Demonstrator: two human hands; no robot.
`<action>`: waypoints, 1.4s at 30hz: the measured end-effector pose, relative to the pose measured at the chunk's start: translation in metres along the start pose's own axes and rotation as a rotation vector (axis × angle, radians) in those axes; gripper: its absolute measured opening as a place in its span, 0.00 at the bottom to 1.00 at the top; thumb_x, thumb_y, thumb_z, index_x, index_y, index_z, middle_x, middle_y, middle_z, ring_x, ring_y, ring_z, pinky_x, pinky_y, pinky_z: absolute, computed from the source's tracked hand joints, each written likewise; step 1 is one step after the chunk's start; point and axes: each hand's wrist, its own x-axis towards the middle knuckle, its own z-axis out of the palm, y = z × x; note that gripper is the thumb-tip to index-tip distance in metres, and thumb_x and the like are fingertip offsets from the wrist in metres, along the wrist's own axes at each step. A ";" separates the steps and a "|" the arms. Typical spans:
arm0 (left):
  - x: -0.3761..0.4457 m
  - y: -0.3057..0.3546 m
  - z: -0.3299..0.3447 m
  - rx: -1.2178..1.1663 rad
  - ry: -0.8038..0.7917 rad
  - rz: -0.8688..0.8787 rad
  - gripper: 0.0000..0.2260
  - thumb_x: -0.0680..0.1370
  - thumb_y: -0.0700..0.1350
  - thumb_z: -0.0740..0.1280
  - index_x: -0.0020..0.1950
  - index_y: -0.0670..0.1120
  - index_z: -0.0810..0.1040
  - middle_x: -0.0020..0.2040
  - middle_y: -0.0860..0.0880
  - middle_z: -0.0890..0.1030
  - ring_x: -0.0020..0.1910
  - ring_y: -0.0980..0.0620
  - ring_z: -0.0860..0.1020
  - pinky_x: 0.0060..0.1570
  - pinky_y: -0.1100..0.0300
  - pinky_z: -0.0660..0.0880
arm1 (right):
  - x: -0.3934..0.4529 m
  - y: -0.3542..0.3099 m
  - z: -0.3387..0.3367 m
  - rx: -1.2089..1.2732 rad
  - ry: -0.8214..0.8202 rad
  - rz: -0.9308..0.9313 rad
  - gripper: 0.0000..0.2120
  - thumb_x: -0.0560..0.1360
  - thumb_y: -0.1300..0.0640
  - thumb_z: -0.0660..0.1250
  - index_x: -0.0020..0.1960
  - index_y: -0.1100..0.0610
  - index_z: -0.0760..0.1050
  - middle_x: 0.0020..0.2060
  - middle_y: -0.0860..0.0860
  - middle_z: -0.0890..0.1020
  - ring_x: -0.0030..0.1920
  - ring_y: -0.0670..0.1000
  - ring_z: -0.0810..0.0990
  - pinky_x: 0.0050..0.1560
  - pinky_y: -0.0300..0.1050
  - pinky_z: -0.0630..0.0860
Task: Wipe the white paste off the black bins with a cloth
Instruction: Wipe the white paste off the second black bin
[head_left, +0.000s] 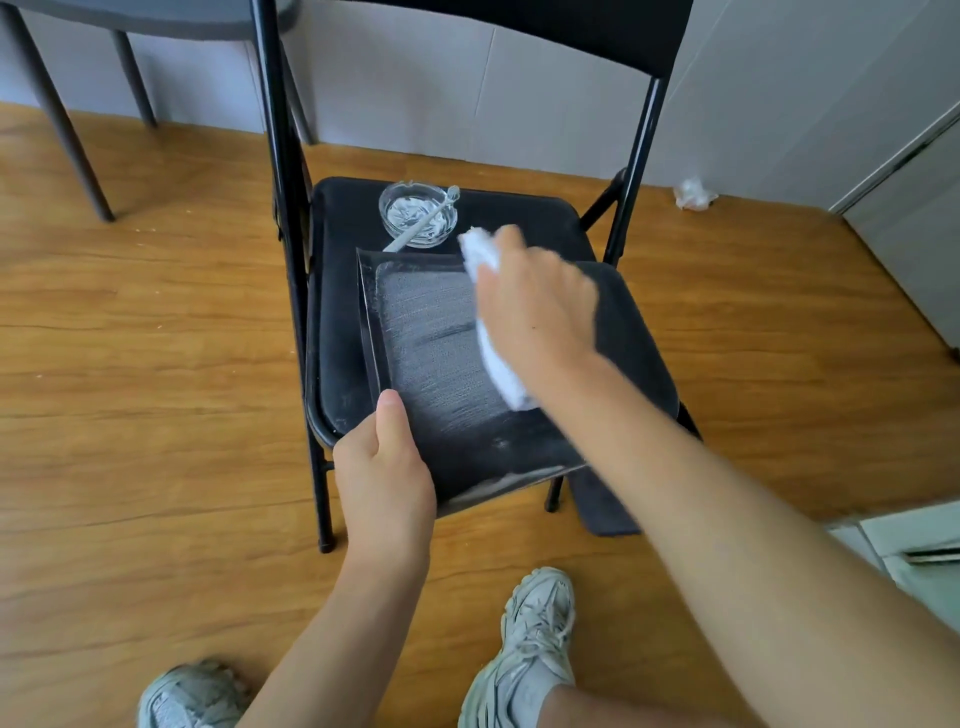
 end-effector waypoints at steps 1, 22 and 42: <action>0.001 0.000 0.001 0.006 0.003 0.020 0.22 0.84 0.47 0.57 0.32 0.51 0.53 0.23 0.57 0.55 0.25 0.57 0.53 0.28 0.59 0.51 | 0.003 0.020 0.000 -0.034 0.026 0.036 0.10 0.80 0.54 0.56 0.58 0.57 0.70 0.43 0.54 0.81 0.40 0.58 0.79 0.35 0.47 0.71; -0.001 0.007 -0.001 0.056 -0.082 0.122 0.20 0.84 0.47 0.55 0.33 0.49 0.54 0.24 0.57 0.56 0.25 0.57 0.56 0.25 0.65 0.53 | 0.003 0.002 -0.027 0.024 -0.094 0.027 0.10 0.79 0.54 0.57 0.57 0.56 0.71 0.49 0.59 0.80 0.46 0.62 0.77 0.39 0.47 0.64; 0.000 0.004 0.008 0.063 0.042 0.198 0.22 0.83 0.43 0.56 0.31 0.49 0.53 0.21 0.56 0.56 0.23 0.57 0.55 0.23 0.66 0.52 | 0.051 0.101 -0.024 -0.104 -0.242 0.319 0.11 0.76 0.55 0.55 0.48 0.56 0.75 0.43 0.55 0.78 0.41 0.57 0.74 0.40 0.47 0.66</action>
